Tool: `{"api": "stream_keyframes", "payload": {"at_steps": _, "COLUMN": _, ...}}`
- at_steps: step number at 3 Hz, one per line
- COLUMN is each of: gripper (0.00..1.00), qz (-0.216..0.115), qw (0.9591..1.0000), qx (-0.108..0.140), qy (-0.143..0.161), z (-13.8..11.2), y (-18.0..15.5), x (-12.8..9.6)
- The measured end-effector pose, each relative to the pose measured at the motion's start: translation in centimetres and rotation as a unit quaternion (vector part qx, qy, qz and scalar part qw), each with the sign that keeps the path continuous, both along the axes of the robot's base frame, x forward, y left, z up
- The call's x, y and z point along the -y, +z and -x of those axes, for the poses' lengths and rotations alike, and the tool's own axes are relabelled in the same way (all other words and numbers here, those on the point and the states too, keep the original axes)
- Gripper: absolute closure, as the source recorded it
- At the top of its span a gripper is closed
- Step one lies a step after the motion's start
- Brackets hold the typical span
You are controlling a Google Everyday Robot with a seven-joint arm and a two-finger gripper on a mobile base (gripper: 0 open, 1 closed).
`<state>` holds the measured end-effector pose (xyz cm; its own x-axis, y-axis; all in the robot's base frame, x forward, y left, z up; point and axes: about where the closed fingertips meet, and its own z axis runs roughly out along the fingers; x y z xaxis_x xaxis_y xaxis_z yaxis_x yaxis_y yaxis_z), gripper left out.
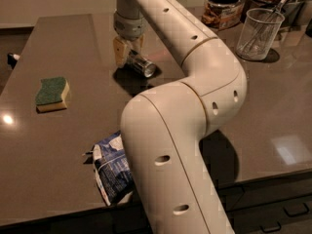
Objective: Place redbull can upright
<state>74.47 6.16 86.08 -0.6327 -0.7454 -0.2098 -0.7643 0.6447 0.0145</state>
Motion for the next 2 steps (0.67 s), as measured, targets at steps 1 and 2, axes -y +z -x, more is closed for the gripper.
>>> {"api": "stream_keyframes", "payload": {"at_steps": 1, "gripper": 0.64, "qz": -0.024, "qw": 0.9994, "qx": 0.003, "qy": 0.027, "z": 0.2, "y": 0.9, "x": -1.0}}
{"api": "stream_keyframes", "payload": {"at_steps": 2, "gripper": 0.95, "qz": -0.1, "qw": 0.9909, "qx": 0.035, "qy": 0.083, "z": 1.0, "y": 5.2, "x": -2.3}}
